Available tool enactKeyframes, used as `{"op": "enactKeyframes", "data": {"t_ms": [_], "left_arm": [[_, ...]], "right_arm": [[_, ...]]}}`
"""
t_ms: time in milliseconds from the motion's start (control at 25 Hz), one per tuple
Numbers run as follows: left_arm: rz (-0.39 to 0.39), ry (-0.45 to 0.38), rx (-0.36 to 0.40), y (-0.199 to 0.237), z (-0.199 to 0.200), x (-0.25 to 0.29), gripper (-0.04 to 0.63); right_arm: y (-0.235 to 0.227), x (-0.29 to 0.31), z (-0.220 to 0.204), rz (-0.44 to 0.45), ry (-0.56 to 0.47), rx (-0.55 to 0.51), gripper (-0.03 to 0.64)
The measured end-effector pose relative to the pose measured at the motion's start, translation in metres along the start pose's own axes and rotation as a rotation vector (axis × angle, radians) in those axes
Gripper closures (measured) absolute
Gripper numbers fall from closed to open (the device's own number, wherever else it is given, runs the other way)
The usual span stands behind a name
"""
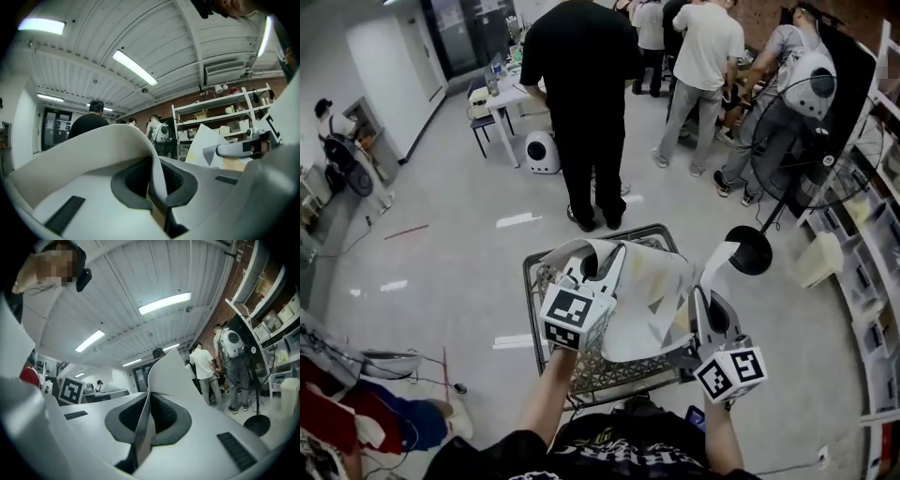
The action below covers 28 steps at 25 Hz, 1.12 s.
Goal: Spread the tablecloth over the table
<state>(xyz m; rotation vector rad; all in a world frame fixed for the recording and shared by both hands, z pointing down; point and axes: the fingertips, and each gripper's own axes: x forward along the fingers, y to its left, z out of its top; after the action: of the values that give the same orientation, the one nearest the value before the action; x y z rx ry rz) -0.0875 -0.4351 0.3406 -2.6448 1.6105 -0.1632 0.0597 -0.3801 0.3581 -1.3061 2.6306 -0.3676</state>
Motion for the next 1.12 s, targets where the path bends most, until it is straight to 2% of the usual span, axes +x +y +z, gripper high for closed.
{"op": "enactKeyframes", "data": {"t_ms": [120,200,360,560,720,840,920,1040,1120], "left_arm": [[0.043,0.028,0.068,0.014,-0.001,0.005,0.572],[0.057,0.030,0.080,0.022,0.001,0.014,0.571],[0.119,0.032,0.059,0.047,-0.003,0.010,0.572],[0.246,0.036,0.022,0.084,-0.009,-0.011,0.572],[0.323,0.017,0.041,0.112,-0.001,-0.034,0.572],[0.356,-0.003,0.069,0.135,0.000,-0.061,0.571],[0.350,-0.017,0.071,0.147,-0.007,-0.079,0.571],[0.287,-0.019,0.030,0.163,-0.031,-0.104,0.571],[0.245,-0.001,-0.020,0.173,-0.054,-0.126,0.566]], "right_arm": [[0.003,0.022,-0.008,0.083,0.020,0.022,0.598],[-0.002,0.033,-0.011,0.123,0.016,0.050,0.598],[-0.002,0.058,-0.019,0.183,0.011,0.103,0.598],[0.011,0.080,-0.027,0.257,0.024,0.121,0.598],[0.026,0.087,-0.022,0.288,0.004,0.140,0.598],[0.042,0.085,-0.022,0.275,-0.031,0.167,0.598],[0.048,0.080,-0.029,0.237,-0.049,0.171,0.598],[0.046,0.066,-0.045,0.124,-0.073,0.220,0.598],[0.049,0.050,-0.062,0.010,-0.073,0.264,0.598]]}}
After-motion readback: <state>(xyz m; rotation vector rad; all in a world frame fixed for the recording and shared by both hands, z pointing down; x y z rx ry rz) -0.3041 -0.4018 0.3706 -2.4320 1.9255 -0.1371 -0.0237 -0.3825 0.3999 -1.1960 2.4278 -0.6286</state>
